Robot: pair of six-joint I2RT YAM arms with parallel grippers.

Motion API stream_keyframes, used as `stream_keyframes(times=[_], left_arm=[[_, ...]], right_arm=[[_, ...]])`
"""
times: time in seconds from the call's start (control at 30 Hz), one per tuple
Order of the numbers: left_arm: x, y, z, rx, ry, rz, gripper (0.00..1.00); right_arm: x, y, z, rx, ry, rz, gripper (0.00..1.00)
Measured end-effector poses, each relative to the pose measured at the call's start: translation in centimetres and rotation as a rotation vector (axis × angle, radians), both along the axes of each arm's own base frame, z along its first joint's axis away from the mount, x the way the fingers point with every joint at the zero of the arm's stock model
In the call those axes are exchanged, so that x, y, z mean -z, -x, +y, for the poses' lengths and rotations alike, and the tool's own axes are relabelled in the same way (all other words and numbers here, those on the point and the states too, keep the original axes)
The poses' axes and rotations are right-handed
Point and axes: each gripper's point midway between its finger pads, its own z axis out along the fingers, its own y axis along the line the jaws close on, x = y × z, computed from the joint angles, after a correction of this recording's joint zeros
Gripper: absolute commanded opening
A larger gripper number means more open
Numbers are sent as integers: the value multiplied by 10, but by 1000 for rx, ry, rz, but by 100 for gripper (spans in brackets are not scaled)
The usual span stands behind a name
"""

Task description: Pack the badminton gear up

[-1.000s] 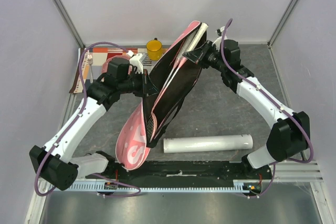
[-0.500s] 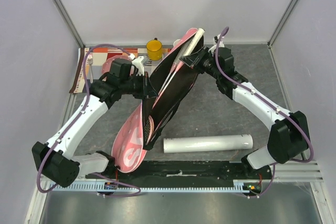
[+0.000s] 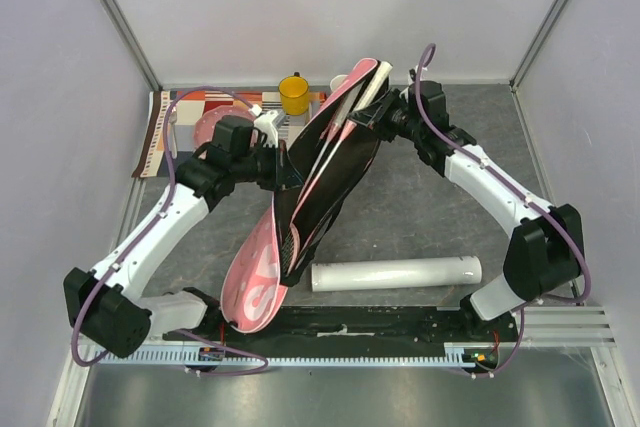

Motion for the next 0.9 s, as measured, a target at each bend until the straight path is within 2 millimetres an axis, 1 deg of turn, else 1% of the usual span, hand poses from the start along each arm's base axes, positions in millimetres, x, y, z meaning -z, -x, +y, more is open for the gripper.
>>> stream_keyframes(times=[0.1, 0.17, 0.23, 0.27, 0.37, 0.43, 0.47, 0.5, 0.53, 0.6, 0.7, 0.77, 0.83, 0.9], left_arm=[[7, 2, 0, 9, 20, -55, 2], [17, 9, 1, 15, 24, -62, 2], [26, 14, 2, 20, 15, -44, 2], [30, 16, 2, 22, 7, -28, 2], [33, 18, 0, 32, 4, -18, 2], [32, 18, -1, 35, 7, -24, 2], [31, 18, -1, 35, 7, -26, 2], [30, 18, -1, 34, 7, -29, 2], [30, 18, 0, 32, 6, -29, 2], [29, 16, 0, 24, 5, -40, 2], [15, 1, 0, -10, 20, -115, 2], [7, -7, 4, -37, 24, -144, 2], [1, -12, 7, -54, 29, -163, 2], [-6, -15, 7, -56, 36, -182, 2]], right_arm=[[7, 2, 0, 0, 28, 42, 0], [14, 6, 11, -15, 46, 62, 0], [20, 6, 26, -30, 62, 65, 0], [25, 6, 31, -28, 70, 69, 0], [40, 2, 29, -1, 96, 98, 0], [43, 2, 26, 10, 107, 105, 19], [43, 1, 26, 7, 114, 96, 26], [43, 1, 26, 4, 121, 89, 38], [43, 1, 25, -3, 134, 84, 44], [41, 5, 24, -39, 172, 76, 52], [46, 23, 27, -144, 243, 81, 56], [46, 31, 23, -195, 271, 78, 59], [39, 34, 8, -217, 298, 58, 60], [24, 35, -19, -211, 318, 27, 63]])
